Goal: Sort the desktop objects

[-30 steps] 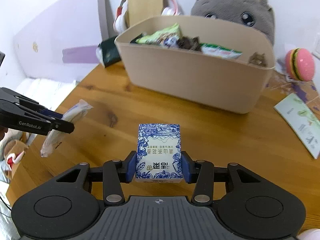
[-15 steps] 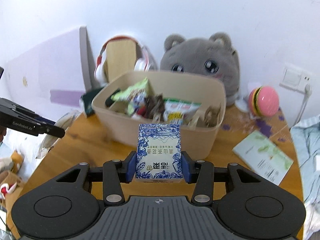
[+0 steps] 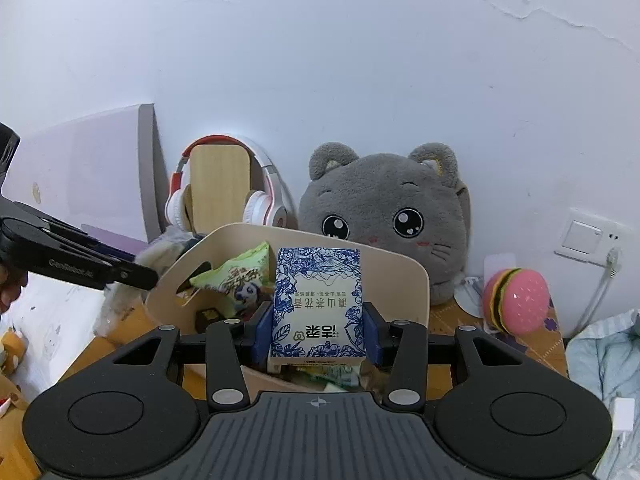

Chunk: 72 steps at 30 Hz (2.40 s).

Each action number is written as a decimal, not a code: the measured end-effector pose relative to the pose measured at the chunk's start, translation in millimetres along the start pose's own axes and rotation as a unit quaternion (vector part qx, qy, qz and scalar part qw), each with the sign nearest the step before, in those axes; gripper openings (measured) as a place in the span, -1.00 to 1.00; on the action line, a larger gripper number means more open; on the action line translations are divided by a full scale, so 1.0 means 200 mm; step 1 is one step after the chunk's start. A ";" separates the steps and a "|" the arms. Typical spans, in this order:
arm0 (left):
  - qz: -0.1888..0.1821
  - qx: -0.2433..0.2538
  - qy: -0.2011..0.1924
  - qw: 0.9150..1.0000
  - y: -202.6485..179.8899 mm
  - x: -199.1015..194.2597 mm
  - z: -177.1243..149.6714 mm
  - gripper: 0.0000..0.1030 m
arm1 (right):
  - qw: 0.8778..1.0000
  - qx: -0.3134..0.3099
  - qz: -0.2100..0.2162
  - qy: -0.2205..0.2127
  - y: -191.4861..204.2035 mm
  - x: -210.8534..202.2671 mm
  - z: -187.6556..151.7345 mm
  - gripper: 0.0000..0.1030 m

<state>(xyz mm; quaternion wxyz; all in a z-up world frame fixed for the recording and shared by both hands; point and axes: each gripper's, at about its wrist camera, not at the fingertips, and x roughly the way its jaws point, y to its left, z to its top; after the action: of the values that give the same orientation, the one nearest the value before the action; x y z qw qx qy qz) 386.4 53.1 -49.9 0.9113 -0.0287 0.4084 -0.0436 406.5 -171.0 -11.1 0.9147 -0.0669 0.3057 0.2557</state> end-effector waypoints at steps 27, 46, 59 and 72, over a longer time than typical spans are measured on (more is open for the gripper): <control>0.047 -0.038 0.055 0.997 -0.01 0.44 0.02 0.11 | 0.997 0.016 -0.019 0.067 -0.12 0.53 -0.07 0.16; 0.052 -0.009 0.021 0.998 -0.10 0.03 -0.05 0.70 | 0.999 0.031 -0.020 0.034 0.00 0.17 -0.05 0.89; 0.033 -0.007 0.005 0.999 -0.13 -0.41 -0.23 0.70 | 0.999 0.031 -0.037 0.017 0.20 -0.26 -0.08 1.00; 0.014 0.007 -0.021 1.000 -0.22 -0.87 -0.42 0.70 | 0.998 -0.002 -0.056 -0.016 0.47 -0.73 -0.12 1.00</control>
<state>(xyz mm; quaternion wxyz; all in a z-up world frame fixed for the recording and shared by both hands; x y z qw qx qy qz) 206.0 25.0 28.6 0.9203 -0.0172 0.3894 -0.0329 247.2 -159.1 59.0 0.9323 -0.0817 0.2863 0.2056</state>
